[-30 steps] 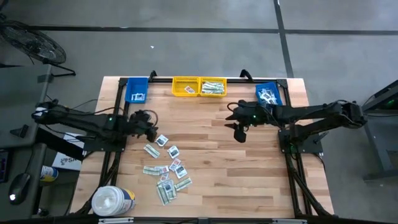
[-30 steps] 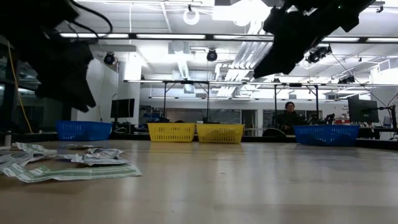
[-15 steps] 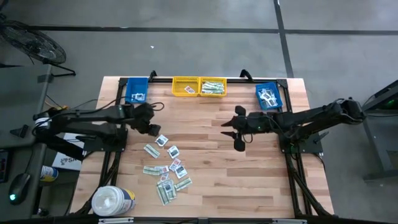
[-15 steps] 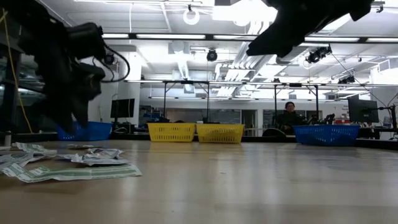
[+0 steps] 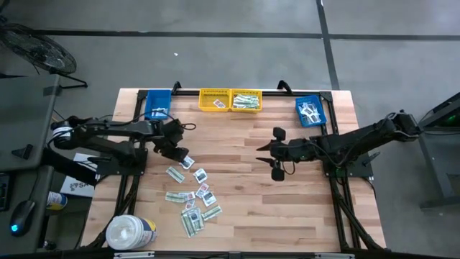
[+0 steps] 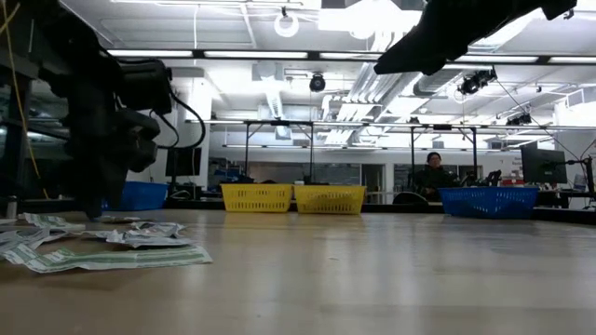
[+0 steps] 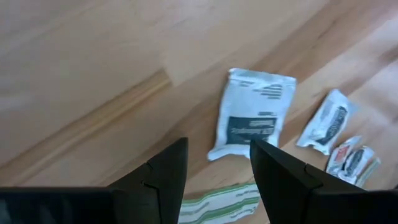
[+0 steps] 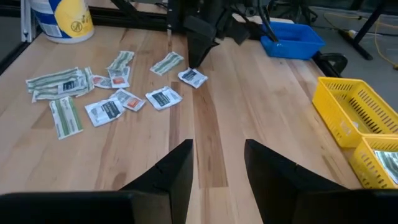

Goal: Pick & Place First Aid Supplies
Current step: Put the black towelette pack into the right blue bin

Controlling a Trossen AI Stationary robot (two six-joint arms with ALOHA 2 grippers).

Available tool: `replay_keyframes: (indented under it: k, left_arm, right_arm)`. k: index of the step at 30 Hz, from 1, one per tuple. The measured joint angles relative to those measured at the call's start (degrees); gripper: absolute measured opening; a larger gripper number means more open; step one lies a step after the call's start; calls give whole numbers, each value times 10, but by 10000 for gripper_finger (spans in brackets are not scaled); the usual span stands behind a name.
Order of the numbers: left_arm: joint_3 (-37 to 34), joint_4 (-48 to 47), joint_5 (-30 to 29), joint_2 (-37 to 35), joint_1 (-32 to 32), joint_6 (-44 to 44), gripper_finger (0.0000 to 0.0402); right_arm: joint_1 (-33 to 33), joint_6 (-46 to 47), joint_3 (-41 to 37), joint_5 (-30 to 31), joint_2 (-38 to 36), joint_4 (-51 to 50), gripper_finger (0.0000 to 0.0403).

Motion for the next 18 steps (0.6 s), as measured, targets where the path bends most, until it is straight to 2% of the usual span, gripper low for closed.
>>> replay_keyframes:
  k: [18]
  left_arm:
    - [-25,80,10,5,-1,25,177]
  right_arm:
    - [16,15,0,-2,3,7,138]
